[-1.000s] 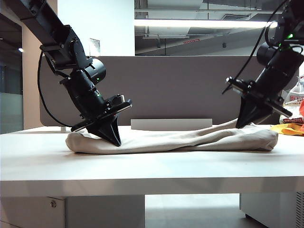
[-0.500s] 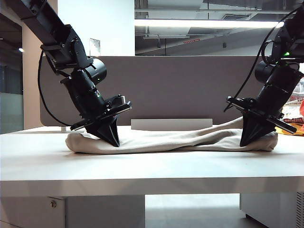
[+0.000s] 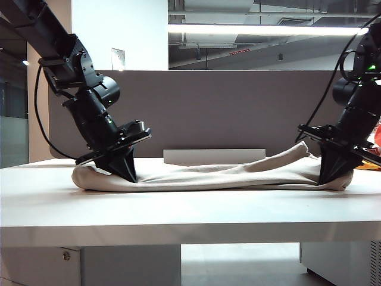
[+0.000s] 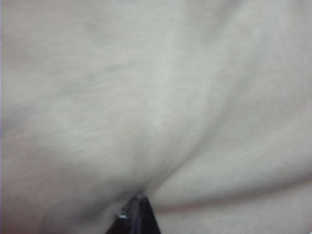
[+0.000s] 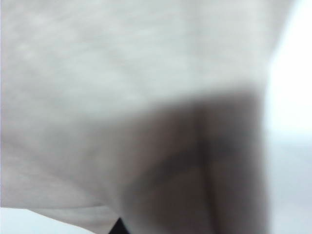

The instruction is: Fold the bottom side of the T-shirt horizontally towards the center, about one-third of the way, then fold the sleeve back towards the center, creating a straight line along the edge of the T-shirt, and finally fold the bottom of the T-shirt up towards the top, creating a neat rectangle.

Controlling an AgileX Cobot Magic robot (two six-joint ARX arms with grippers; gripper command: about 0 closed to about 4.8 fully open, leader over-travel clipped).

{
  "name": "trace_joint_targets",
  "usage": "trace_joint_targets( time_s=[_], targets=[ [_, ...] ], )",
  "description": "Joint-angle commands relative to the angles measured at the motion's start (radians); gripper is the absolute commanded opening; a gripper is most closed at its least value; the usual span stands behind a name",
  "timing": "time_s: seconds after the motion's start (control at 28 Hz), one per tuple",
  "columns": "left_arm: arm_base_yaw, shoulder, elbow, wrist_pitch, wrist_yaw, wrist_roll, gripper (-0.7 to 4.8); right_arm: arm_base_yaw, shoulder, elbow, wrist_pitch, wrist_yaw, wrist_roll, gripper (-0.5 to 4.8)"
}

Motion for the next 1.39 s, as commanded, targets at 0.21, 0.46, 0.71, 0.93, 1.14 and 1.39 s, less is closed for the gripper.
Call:
trace_joint_targets(
  time_s=[0.21,0.46,0.71,0.93,1.14,1.39],
  targets=[
    [0.033,0.018,-0.008,-0.060,-0.085,0.032,-0.06,-0.024,-0.002,0.004,-0.031,0.057,-0.016,-0.04],
    [0.028,0.016,-0.005,-0.043,-0.059,0.051,-0.06,-0.019,-0.034,0.009,-0.017,-0.117,-0.040,-0.04],
    [0.023,-0.014,-0.004,0.052,0.011,-0.002,-0.06,-0.006,-0.101,0.012,0.142,-0.184,0.019,-0.04],
    [-0.006,-0.024,0.022,0.064,0.116,-0.008,0.24,0.014,-0.090,0.010,0.177,-0.174,0.029,-0.04],
    [-0.065,-0.025,0.087,0.061,0.147,0.000,2.37,0.032,-0.088,0.011,0.191,-0.196,0.029,-0.04],
    [-0.072,-0.088,0.150,0.056,0.006,0.020,0.33,0.035,-0.119,0.010,0.195,-0.184,0.001,-0.04]
  ],
)
